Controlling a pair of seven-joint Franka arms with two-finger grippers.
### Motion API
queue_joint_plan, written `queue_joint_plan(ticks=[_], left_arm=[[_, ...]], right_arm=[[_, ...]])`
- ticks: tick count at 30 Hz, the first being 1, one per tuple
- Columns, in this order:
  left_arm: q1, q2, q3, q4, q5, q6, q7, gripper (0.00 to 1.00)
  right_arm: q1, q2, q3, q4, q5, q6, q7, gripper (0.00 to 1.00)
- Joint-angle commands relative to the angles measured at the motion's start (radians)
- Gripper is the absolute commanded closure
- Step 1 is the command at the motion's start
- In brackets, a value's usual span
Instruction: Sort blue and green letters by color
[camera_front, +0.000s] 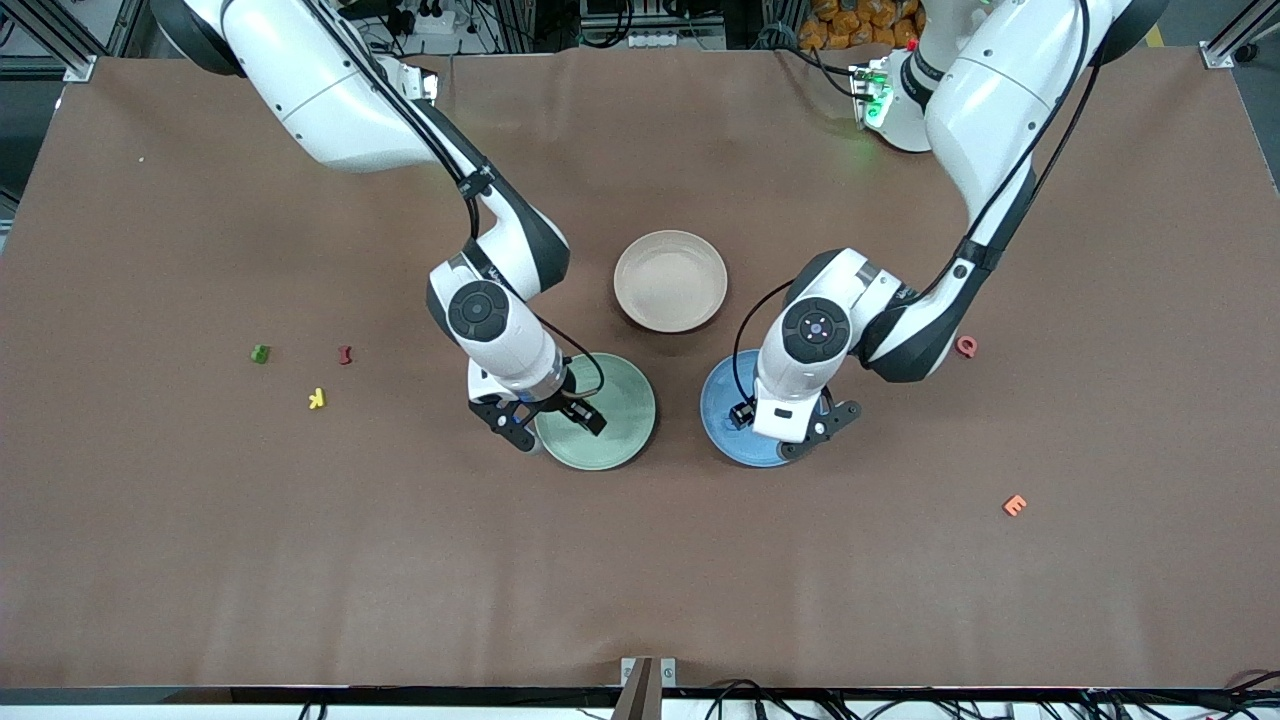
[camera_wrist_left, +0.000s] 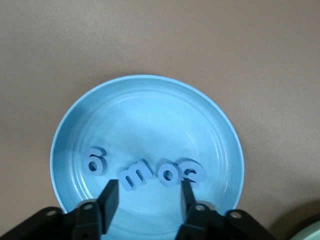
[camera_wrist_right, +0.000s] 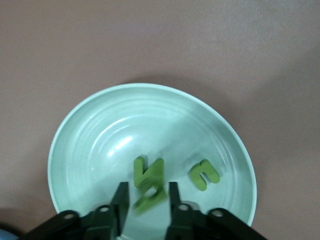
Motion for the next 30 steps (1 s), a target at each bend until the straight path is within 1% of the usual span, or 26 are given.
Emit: queue_joint_plan(ticks=[1, 5, 9, 14, 19, 23, 27, 30], left_arm=[[0.039, -0.033, -0.001, -0.035, 0.014, 0.01, 0.111, 0.0], [0.085, -0.059, -0.001, -0.06, 0.016, 0.01, 0.226, 0.0], [0.142, -0.092, -0.01, -0.092, 0.013, 0.01, 0.34, 0.0], [0.188, -0.112, -0.05, -0.123, 0.011, 0.01, 0.37, 0.0], [0.235, -0.138, -0.092, -0.153, 0.011, 0.01, 0.387, 0.0], [0.281, -0.162, -0.119, -0.19, 0.011, 0.01, 0.432, 0.0], [0.346, -0.202, -0.155, -0.244, 0.013, 0.01, 0.507, 0.0], [0.383, -0.217, -0.194, -0.265, 0.014, 0.01, 0.518, 0.0]], right_arm=[[-0.07, -0.055, 0.005, -0.012, -0.028, -0.081, -0.05, 0.0], [-0.148, -0.129, 0.008, -0.039, -0.025, -0.186, -0.155, 0.0], [-0.231, -0.167, 0.018, -0.046, -0.019, -0.274, -0.253, 0.0], [-0.329, -0.203, 0.03, -0.063, -0.019, -0.371, -0.38, 0.0], [-0.415, -0.241, 0.038, -0.124, -0.025, -0.377, -0.488, 0.0], [-0.467, -0.281, 0.038, -0.21, -0.043, -0.349, -0.573, 0.0], [-0.527, -0.341, 0.038, -0.318, -0.107, -0.322, -0.644, 0.0], [-0.573, -0.377, 0.038, -0.391, -0.147, -0.288, -0.707, 0.0]])
